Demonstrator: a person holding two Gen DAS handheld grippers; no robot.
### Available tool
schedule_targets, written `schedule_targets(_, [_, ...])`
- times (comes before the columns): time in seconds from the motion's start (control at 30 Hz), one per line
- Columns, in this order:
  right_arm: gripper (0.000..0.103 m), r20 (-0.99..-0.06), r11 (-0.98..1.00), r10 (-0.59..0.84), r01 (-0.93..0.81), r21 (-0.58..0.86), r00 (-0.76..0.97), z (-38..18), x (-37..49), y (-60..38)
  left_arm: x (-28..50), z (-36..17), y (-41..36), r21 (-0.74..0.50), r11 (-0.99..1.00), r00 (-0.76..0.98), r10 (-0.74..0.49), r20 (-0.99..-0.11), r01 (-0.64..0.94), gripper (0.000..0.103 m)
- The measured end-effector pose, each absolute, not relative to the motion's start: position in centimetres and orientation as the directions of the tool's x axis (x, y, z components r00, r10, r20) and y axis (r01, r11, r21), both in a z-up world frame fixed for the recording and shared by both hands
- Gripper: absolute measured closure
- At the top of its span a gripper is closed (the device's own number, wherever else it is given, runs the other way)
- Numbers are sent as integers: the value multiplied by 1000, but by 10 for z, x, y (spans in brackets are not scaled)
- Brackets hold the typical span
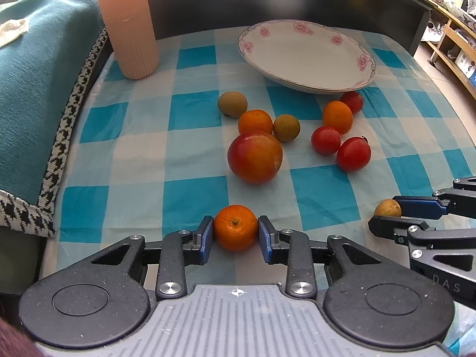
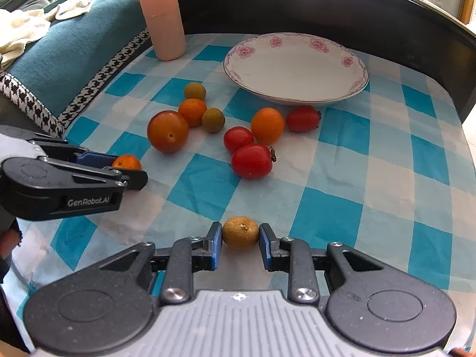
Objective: Organize fruits
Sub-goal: 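Carry both fruits over the white floral bowl and open both tools to drop them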
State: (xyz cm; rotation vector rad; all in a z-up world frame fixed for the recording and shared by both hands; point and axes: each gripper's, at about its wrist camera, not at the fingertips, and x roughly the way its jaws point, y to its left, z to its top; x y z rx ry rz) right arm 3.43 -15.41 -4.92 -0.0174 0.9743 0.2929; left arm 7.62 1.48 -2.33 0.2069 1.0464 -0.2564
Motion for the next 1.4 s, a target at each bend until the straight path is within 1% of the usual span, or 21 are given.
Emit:
schedule_targets(0.1, [63, -818, 963, 232, -242, 117, 527, -48, 36, -155, 76, -23, 12, 62, 949, 481, -99, -871, 309, 64])
schedule_targets(0.2, [63, -813, 967, 226, -225, 120, 537, -43, 39, -159, 72, -17, 9, 40, 949, 479, -121, -869, 313, 65])
schedule_targets(0.3, [63, -799, 970, 226, -206, 130, 557, -33, 39, -163, 64, 1, 1, 66, 942, 527, -125, -841, 328, 65])
schedule_targets(0.43, [63, -783, 972, 218, -197, 124, 583, -17, 40, -167, 67, 30, -12, 28, 939, 558, -179, -810, 342, 65])
schedule_targets(0.5, [63, -765, 973, 219, -193, 126, 606, -6, 42, -170, 74, 36, -19, 29, 935, 576, -193, -794, 353, 65])
schedule_targets(0.6, [63, -751, 975, 212, -186, 120, 625, 2, 53, -173, 90, 34, -27, 11, 934, 567, -207, -797, 356, 65])
schedule_targets(0.83, [62, -746, 980, 180, -182, 80, 641, 1, 103, -178, 132, 27, -33, -36, 943, 544, -223, -809, 332, 65])
schedule_targets(1.1, [62, -758, 982, 172, -175, 77, 630, -16, 145, -191, 164, 20, -51, -2, 939, 562, -207, -801, 343, 65])
schedule_targets(1.4, [62, -748, 976, 193, -200, 82, 635, -30, 169, -198, 183, 5, -58, 10, 942, 558, -190, -808, 336, 66])
